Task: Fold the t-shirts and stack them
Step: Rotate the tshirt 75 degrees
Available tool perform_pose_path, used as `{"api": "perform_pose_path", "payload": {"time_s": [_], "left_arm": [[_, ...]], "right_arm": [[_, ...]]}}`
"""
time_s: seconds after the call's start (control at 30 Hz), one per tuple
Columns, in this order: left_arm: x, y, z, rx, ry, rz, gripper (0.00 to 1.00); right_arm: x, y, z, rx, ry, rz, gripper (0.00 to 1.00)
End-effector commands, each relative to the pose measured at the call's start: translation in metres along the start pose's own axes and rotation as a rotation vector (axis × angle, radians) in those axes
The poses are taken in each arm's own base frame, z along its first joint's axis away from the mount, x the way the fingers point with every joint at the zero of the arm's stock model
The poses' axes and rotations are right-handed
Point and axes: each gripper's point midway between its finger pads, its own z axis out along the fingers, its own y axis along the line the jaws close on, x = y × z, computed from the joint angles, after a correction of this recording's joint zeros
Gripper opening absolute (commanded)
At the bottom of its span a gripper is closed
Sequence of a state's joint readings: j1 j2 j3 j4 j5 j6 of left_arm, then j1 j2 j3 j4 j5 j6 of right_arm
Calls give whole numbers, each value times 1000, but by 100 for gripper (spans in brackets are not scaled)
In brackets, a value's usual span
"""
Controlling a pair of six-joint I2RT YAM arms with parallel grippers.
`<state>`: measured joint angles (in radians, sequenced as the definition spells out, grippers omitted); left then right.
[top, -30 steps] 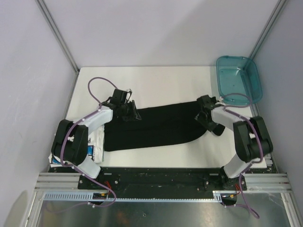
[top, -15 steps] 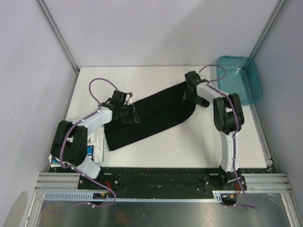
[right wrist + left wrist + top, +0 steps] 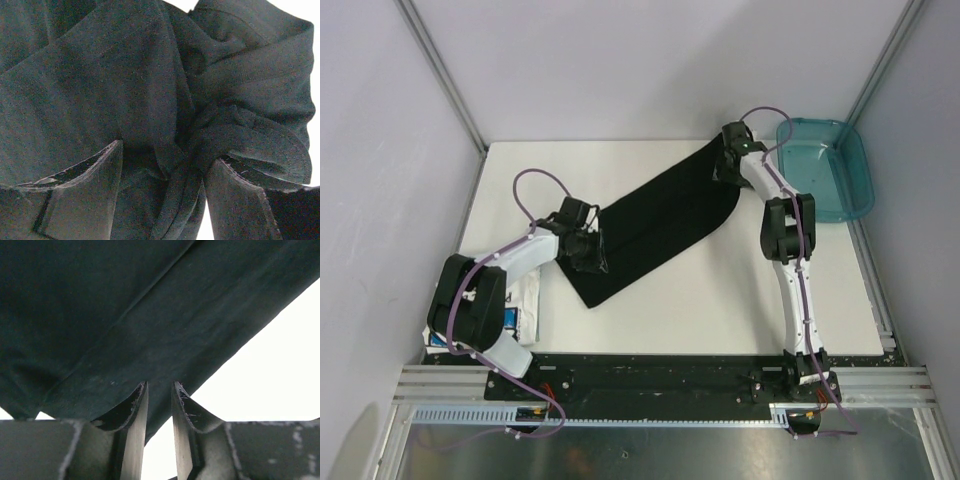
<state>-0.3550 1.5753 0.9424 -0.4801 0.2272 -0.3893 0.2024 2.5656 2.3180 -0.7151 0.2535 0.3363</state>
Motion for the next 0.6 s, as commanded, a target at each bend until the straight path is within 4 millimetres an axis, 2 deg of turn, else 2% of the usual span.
{"api": "perform_pose_path", "payload": {"time_s": [0.0, 0.2, 0.33, 0.57], "left_arm": [[-6, 3, -9, -71, -25, 95, 31], [14, -5, -12, -115, 10, 159, 41], [25, -2, -18, -160, 6, 179, 42], [45, 6, -19, -213, 31, 185, 42]], "right_arm": [[9, -24, 10, 16, 63, -19, 67], [-8, -16, -13, -69, 38, 23, 77], [-22, -16, -30, -86, 21, 49, 79], [-32, -36, -51, -46, 9, 108, 79]]}}
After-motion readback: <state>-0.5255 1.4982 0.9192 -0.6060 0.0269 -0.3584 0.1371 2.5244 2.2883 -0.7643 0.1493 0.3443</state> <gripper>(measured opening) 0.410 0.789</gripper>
